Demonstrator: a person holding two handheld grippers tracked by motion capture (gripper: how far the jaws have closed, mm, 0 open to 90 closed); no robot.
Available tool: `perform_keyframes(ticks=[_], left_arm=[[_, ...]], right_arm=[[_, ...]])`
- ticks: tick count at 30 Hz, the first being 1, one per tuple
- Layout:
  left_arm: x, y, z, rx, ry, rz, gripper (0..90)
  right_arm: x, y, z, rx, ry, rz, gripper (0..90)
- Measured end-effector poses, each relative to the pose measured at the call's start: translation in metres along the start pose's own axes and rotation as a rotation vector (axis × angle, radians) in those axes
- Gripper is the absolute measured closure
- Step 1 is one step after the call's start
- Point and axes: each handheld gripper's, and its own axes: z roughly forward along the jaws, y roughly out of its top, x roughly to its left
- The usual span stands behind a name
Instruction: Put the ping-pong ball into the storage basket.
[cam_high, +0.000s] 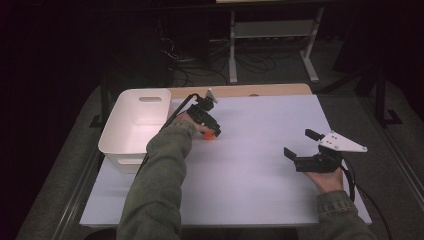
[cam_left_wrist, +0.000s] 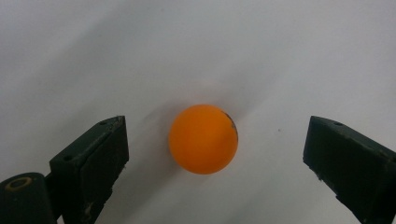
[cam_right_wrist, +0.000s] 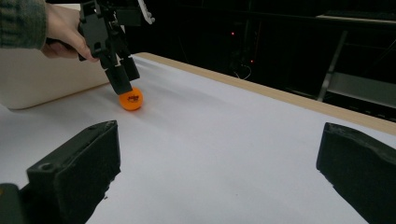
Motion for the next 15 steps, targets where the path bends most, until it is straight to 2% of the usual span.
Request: perform_keyframes(ticks=[11,15], left_arm=[[0.008,-0.004,0.012,0.046,0.014,-0.032,7.2],[0.008,-0.004,0.013,0.042,0.007,-0.018,9.4]], right_arm=[[0.001,0.001,-0.001,-0.006,0.0,0.001,0.0],[0.0,0.001,-0.001,-0.008,0.001,0.004,0.0]])
